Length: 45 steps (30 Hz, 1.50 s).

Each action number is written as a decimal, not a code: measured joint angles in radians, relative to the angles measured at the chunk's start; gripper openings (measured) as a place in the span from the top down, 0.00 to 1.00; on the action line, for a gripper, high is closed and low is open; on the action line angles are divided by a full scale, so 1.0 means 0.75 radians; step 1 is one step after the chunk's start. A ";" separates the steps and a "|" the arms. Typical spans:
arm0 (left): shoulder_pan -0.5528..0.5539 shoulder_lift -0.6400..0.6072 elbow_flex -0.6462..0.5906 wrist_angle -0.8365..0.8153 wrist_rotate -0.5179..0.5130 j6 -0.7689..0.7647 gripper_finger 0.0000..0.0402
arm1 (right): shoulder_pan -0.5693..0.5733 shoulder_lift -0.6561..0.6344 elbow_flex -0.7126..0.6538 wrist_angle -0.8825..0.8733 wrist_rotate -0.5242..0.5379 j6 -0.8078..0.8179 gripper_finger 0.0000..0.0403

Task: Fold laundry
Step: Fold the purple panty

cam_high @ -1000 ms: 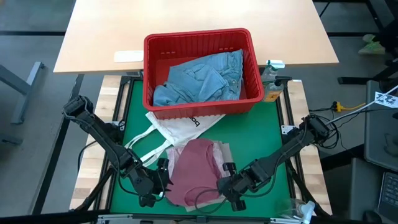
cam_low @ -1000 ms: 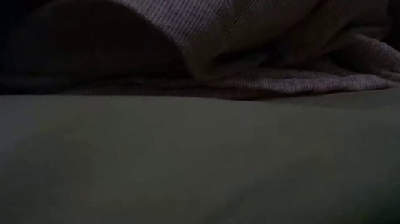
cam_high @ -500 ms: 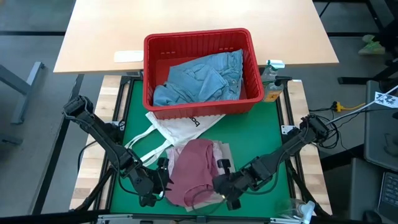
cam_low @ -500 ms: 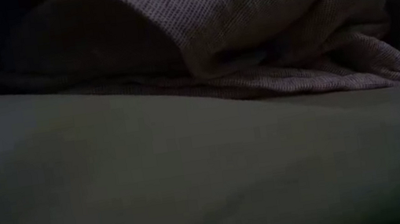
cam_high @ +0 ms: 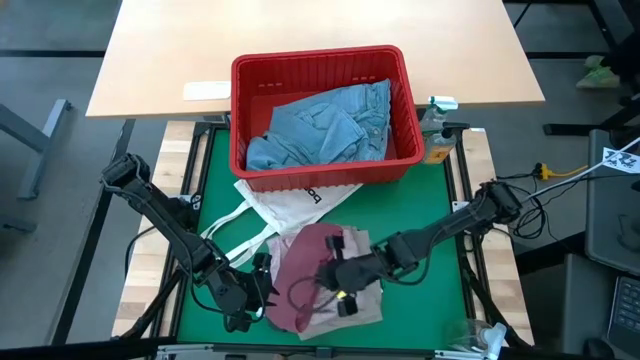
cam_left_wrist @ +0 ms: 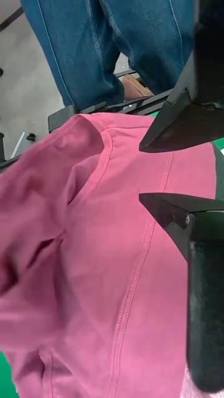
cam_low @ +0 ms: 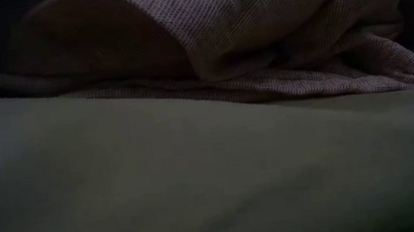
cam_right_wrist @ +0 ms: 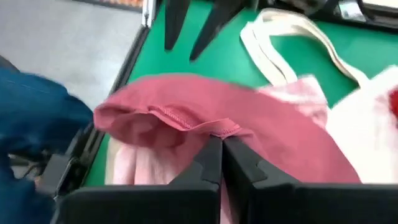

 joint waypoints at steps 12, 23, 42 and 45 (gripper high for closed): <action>0.000 0.000 0.001 0.008 0.001 0.009 0.73 | -0.114 0.166 0.000 0.158 -0.103 -0.165 0.99; 0.000 0.000 0.001 0.008 0.001 0.009 0.73 | -0.125 0.188 0.000 0.198 -0.088 -0.169 0.98; 0.000 0.000 0.001 0.007 0.001 0.009 0.73 | -0.123 0.186 0.199 -0.060 0.030 -0.178 0.48; 0.000 0.000 0.001 0.007 0.001 0.009 0.73 | -0.123 0.180 0.270 -0.211 0.032 -0.176 0.46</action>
